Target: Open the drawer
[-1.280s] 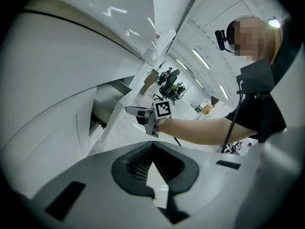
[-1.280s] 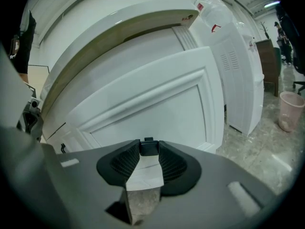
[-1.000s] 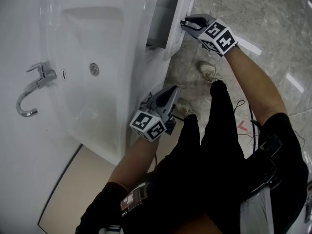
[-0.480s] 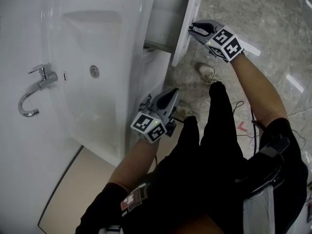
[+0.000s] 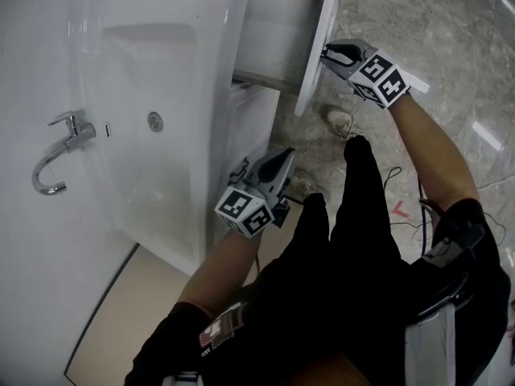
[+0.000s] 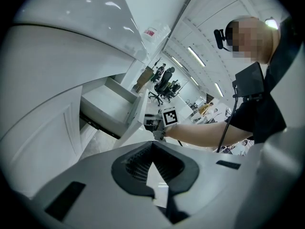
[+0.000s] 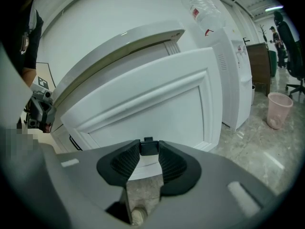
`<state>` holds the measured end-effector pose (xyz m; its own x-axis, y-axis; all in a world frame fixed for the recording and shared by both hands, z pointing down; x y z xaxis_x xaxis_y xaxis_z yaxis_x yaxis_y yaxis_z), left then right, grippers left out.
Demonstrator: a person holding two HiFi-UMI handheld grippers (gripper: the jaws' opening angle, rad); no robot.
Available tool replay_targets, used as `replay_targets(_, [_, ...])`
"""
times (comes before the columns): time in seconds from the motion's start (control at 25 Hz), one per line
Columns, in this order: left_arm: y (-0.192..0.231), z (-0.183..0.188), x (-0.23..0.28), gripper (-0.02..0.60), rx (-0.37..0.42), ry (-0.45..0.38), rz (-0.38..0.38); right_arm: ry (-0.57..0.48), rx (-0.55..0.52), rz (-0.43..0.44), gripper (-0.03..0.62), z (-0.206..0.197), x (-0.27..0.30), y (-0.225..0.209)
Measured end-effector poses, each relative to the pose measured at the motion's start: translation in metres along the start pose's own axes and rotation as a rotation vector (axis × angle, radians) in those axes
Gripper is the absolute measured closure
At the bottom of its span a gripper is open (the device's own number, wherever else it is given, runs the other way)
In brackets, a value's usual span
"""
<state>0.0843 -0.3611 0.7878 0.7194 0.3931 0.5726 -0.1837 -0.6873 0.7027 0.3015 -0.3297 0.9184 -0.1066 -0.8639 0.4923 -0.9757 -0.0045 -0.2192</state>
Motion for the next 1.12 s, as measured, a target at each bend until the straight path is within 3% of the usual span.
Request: replay_targets(1.12, [0.001,0.002,-0.012,0.594,-0.008,-0.021,-0.007,-0.022,0.049,-0.027,0.473,-0.023,-0.036,0.000])
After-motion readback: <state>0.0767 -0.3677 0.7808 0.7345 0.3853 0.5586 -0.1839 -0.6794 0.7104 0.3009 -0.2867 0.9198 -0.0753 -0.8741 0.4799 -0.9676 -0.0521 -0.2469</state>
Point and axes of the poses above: the fingertips, and each gripper's own axes: x forward along the fingers, y to its left, z out of its top, the point moved 3 cm from there along -x, backward along the fingers, and after that the axes turned 12 degrees about -x, right-handed, at the moved point
